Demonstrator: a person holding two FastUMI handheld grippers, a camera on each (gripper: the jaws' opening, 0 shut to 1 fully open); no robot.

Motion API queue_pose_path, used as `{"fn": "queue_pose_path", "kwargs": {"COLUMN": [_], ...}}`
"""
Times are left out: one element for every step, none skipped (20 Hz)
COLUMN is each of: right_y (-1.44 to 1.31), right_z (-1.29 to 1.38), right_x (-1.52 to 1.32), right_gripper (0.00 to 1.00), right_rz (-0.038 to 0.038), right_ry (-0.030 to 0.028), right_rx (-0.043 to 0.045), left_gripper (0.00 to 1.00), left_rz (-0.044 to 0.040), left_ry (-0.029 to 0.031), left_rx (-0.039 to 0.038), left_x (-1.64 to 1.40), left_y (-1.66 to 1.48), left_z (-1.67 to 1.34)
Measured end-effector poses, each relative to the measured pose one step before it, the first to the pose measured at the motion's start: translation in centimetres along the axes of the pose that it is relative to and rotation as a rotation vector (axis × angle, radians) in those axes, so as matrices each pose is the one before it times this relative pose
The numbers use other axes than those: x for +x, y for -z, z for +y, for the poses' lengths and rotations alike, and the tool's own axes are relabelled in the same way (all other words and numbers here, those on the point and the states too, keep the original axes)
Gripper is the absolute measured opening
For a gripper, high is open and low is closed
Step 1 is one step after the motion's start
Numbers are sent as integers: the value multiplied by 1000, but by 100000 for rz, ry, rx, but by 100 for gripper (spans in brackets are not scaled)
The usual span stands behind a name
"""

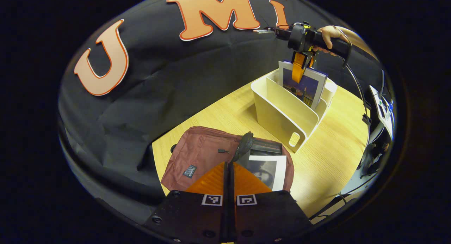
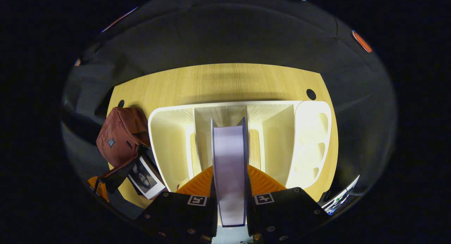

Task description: Open the schoolbag, grab two books from the bookshelf and put them into the schoolbag.

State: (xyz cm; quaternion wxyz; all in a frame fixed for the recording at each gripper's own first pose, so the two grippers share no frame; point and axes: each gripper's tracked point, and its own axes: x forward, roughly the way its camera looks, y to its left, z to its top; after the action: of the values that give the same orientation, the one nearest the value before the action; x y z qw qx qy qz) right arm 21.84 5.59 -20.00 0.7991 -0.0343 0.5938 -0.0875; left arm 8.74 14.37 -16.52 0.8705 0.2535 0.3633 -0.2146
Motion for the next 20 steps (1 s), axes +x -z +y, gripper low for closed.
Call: {"fn": "queue_pose_path", "kwargs": {"right_y": [-117, -363, -190, -405, -220, -471, -339, -275, 82, 141, 145, 374, 988, 1002, 1576, 1641, 2139, 1859, 1979, 2184], "right_z": [-222, -286, -218, -166, -307, -220, -520, -257, -122, 282, -56, -29, 27, 369, 384, 353, 410, 159, -121, -450], "right_x": [-1606, -1438, -1578, -1690, -1761, -1908, -2133, -1924, -1978, -1715, -1790, -1873, -1657, -1163, -909, -476, -464, -205, 5, 386], "right_gripper": [34, 34, 33, 33, 34, 33, 33, 33, 32, 32, 32, 32, 32, 32, 32, 32, 32, 32, 32, 32], "right_rz": [-1679, -2215, -2496, -2933, -3198, -3924, -4180, -4065, -4049, -3477, -4126, -3063, -2460, -2480, -1718, -1200, -1526, -711, -1069, 365], "right_ry": [-663, -72, -120, -774, -1343, -978, -998, -1548, -2369, -3137, -2776, -3147, -3708, -3576, -3869, -4311, -5127, -4258, -2875, -2412], "right_rx": [667, -11, 190, 858, 1307, 2210, 1988, 1730, 2674, 2510, 3137, 2995, 2967, 4097, 4523, 5000, 5715, 4615, 4877, 3751], "left_gripper": [1, 1, 1, 1, 1, 1, 1, 1, 1, 1, 1, 1, 1, 1, 1, 1, 1, 1, 1, 1], "left_rz": [20, 61, 223, -363, -399, -313, -312, -175, 101, 52, -120, -395, -253, -327, -118, -140, -110, -206, -301, -428], "left_ry": [308, 82, -453, -310, 1, 42, 224, 157, -31, -60, -30, -263, -246, -562, -201, 617, 720, -24, -329, -305], "left_rx": [92, 55, 183, 562, 718, 474, 354, 327, 255, 240, 329, 693, 940, 716, -59, -755, -907, -354, 18, 404], "left_x": [44, 37, 49, -101, -98, -31, -58, 24, 89, 6, 28, 65, 18, -109, 66, 30, -13, -33, -104, 27], "left_y": [-18, -27, -3, -195, -141, -164, -77, -64, 9, -68, -27, -170, -62, -183, 23, -97, -49, -199, -203, -270], "left_z": [12, 0, 188, 156, -24, 3, -5, 21, 83, 134, 161, 222, 239, 228, 224, -13, -18, 120, 158, 29]}}
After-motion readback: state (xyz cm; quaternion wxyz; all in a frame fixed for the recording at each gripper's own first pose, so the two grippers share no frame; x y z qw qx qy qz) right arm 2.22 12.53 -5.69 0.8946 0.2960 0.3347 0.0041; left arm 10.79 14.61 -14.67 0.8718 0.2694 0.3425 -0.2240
